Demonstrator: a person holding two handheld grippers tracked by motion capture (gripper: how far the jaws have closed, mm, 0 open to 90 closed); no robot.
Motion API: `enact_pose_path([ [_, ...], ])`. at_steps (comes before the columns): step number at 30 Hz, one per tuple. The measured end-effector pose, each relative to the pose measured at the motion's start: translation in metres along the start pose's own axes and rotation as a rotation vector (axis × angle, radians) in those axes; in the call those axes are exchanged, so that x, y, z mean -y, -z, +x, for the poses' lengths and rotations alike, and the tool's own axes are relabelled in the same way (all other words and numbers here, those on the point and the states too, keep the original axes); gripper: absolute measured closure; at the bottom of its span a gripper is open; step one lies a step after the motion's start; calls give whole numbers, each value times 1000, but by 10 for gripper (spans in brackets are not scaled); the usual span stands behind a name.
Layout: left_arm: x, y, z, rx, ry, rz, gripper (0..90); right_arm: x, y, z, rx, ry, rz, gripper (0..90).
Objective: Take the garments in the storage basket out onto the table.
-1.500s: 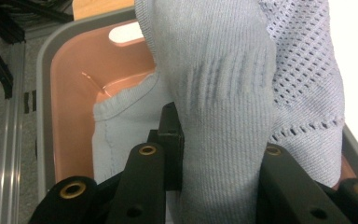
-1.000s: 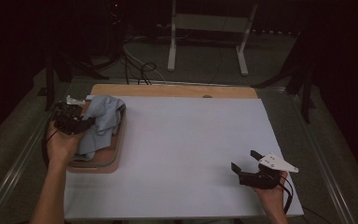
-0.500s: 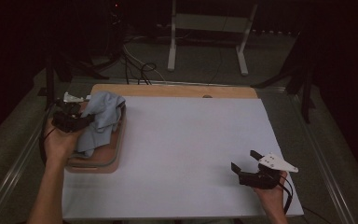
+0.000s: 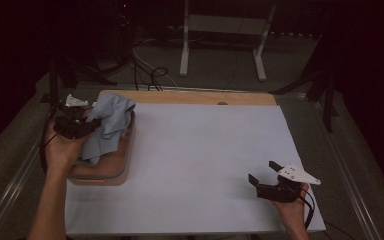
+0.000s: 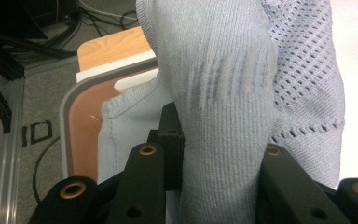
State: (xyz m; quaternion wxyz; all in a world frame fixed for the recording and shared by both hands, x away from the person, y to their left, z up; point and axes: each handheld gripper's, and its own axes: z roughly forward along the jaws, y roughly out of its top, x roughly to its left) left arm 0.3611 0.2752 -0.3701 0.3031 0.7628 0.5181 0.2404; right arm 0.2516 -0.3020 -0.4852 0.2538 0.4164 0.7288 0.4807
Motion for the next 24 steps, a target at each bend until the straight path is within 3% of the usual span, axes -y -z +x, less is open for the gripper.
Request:
enact_pose_path([
  [24, -12, 5, -12, 45, -38, -27, 746, 0, 0, 0, -1, 1, 1, 78],
])
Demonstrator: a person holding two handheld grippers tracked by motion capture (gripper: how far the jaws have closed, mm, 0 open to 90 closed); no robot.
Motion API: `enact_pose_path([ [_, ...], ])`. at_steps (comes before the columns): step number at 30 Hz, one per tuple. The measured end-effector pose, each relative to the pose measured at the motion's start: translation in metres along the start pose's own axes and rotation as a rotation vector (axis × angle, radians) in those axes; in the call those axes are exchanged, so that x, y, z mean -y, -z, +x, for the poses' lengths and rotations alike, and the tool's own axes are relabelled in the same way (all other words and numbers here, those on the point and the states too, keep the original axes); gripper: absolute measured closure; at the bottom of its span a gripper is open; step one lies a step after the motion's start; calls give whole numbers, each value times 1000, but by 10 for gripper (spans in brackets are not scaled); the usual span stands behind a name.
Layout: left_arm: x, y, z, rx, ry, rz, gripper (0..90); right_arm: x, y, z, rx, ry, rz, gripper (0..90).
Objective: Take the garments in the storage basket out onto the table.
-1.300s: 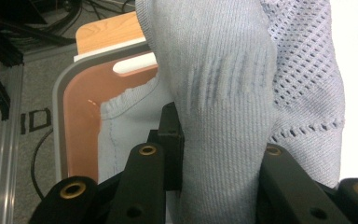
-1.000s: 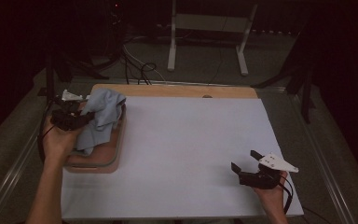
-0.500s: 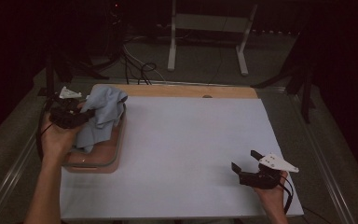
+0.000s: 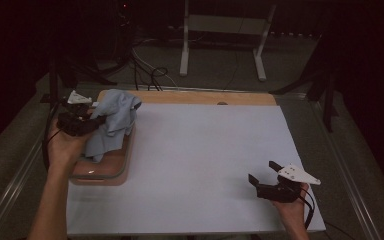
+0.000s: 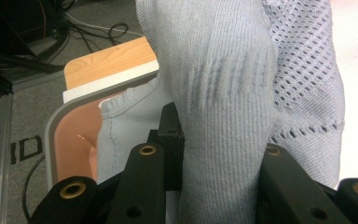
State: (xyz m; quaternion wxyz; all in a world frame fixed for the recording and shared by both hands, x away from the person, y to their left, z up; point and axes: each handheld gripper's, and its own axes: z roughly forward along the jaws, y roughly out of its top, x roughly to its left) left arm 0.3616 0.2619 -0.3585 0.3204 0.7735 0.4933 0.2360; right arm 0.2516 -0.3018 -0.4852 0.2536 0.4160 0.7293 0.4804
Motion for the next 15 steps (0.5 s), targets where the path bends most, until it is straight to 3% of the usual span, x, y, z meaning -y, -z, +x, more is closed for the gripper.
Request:
enact_pose_path([
  [15, -7, -3, -11, 23, -15, -9, 746, 0, 0, 0, -1, 0, 1, 78],
])
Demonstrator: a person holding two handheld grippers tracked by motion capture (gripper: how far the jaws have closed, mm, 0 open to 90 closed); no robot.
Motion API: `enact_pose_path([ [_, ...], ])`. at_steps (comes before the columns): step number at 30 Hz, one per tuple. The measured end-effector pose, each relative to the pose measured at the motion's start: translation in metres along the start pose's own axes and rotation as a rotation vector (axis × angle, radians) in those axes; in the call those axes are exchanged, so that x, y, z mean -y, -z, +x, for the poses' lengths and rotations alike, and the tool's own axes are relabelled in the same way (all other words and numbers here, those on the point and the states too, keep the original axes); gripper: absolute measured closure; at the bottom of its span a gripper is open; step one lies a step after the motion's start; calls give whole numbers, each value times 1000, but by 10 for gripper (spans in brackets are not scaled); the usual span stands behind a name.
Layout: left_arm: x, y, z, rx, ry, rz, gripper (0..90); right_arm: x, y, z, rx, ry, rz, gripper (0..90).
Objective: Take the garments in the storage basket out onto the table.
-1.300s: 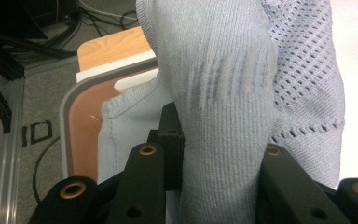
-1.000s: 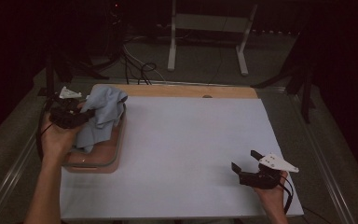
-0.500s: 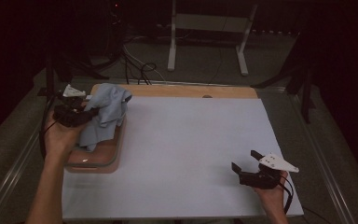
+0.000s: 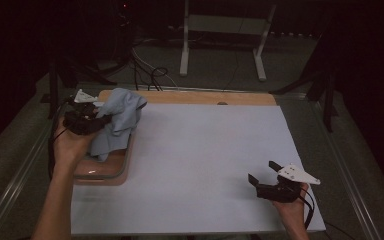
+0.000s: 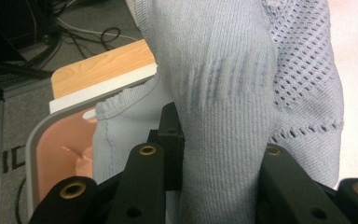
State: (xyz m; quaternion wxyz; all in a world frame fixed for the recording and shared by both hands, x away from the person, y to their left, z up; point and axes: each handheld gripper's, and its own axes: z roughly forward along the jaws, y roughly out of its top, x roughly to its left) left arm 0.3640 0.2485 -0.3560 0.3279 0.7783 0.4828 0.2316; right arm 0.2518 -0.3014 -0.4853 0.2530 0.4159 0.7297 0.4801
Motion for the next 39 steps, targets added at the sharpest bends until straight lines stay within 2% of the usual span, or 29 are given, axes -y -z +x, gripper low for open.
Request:
enact_pose_path([
  [14, -12, -5, -14, 25, -25, -6, 746, 0, 0, 0, -2, 1, 1, 78],
  [39, -25, -18, -37, 73, -47, -17, 746, 0, 0, -1, 0, 0, -2, 78],
])
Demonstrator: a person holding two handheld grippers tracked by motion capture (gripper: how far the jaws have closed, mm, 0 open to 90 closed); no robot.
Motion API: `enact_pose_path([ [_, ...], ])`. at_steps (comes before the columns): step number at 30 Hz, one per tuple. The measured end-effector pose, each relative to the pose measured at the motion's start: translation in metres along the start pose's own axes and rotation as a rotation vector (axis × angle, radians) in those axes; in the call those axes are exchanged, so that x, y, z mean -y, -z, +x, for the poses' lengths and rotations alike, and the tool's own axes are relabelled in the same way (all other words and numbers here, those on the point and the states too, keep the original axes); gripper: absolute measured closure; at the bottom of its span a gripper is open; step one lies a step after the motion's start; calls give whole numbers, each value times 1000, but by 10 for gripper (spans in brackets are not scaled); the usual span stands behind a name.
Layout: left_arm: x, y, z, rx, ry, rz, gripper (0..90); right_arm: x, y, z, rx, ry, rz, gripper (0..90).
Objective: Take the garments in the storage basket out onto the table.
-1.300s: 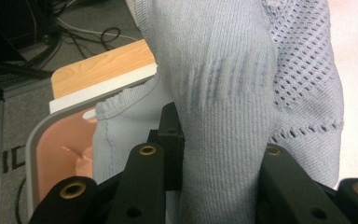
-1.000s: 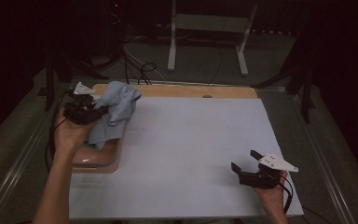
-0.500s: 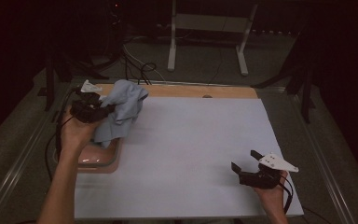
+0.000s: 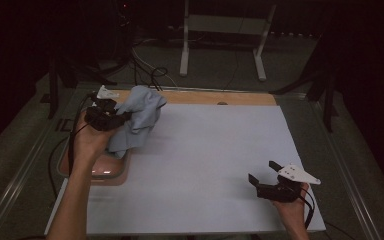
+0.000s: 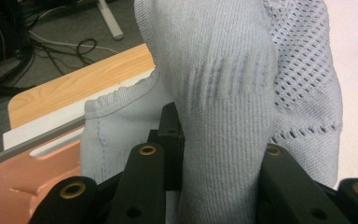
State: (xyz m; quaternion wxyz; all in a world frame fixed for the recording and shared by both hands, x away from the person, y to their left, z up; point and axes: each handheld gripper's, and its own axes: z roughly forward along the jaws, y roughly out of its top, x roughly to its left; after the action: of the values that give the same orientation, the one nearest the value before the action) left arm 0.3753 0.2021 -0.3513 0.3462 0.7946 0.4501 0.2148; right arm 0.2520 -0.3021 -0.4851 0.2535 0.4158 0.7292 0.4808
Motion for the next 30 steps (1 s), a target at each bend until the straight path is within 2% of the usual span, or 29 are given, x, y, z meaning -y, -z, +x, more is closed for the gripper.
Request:
enact_pose_path([
  [30, -14, -28, -33, 64, -34, 5, 745, 0, 0, 0, 1, 1, 0, 78],
])
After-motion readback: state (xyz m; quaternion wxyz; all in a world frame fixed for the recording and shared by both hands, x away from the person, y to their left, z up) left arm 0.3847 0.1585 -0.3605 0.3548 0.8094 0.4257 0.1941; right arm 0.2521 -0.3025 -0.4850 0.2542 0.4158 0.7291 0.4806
